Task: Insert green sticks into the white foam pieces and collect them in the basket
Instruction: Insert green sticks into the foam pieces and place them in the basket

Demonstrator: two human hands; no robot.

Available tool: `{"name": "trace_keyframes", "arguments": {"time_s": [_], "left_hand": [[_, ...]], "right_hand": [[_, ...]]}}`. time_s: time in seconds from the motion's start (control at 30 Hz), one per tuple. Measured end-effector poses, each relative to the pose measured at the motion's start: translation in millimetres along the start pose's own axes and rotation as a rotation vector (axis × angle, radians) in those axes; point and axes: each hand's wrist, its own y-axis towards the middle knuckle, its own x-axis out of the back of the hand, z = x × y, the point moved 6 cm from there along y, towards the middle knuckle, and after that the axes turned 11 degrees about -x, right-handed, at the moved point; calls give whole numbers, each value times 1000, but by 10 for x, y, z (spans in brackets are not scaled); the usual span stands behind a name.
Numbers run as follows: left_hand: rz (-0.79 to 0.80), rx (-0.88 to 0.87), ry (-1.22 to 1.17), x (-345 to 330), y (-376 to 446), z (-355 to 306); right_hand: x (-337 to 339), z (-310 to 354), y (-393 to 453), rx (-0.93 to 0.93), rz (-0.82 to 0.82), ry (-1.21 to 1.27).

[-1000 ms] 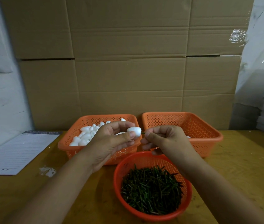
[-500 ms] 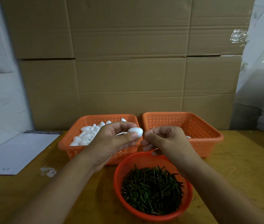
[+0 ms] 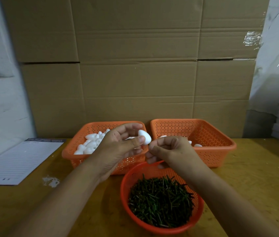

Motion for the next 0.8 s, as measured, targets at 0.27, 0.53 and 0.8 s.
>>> {"name": "trace_keyframes", "arguments": {"time_s": [0.27,0.53,0.8], "left_hand": [[-3,-4,2,-26,4,8],[-15,-41,119,-78,-4,23],[9,-51,188,-70,-7,23]], "right_hand": [[-38,-20,-4,0,32,-22],[-11,2,-5,36,-15,11],[-5,7,-12,34,-9,10]]}}
